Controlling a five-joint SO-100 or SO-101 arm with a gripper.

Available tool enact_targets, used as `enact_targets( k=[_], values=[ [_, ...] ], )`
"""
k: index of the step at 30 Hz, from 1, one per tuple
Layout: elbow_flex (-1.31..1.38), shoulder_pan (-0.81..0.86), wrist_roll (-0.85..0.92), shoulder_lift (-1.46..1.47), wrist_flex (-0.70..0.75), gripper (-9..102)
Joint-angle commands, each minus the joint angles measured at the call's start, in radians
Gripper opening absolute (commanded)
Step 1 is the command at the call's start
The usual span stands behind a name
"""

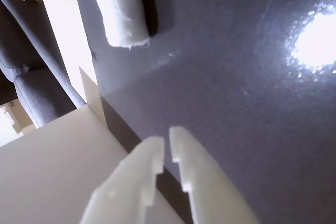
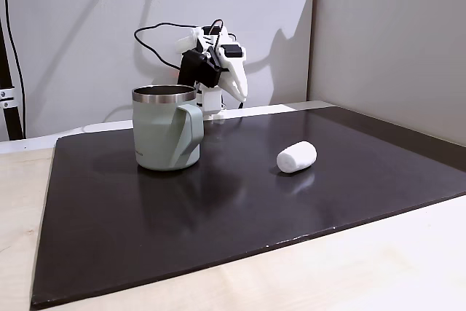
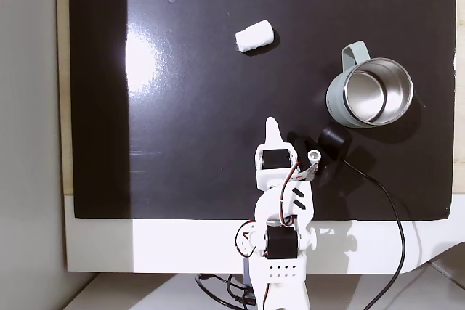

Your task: Grasp a gauze and put it in the cup.

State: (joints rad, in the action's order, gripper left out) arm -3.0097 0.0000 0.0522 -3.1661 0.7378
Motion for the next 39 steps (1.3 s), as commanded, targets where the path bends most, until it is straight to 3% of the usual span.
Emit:
enact_targets(
  k=[1,10,21,28,34,39],
  values=[
    [0.005,0.014,-0.002,-0.012,0.0,0],
    [0.176,-0.008,-0.003,0.041,0.095,0],
    [0.844,-0.029,-0.038,0.805,0.232,0],
    [1.109,-0.043,-0.04,1.045,0.264,0],
    [1.483,-0.028,-0.091,1.425,0.457,0],
    [1.637,-0.02,-0.13,1.591,0.489,4]
  ],
)
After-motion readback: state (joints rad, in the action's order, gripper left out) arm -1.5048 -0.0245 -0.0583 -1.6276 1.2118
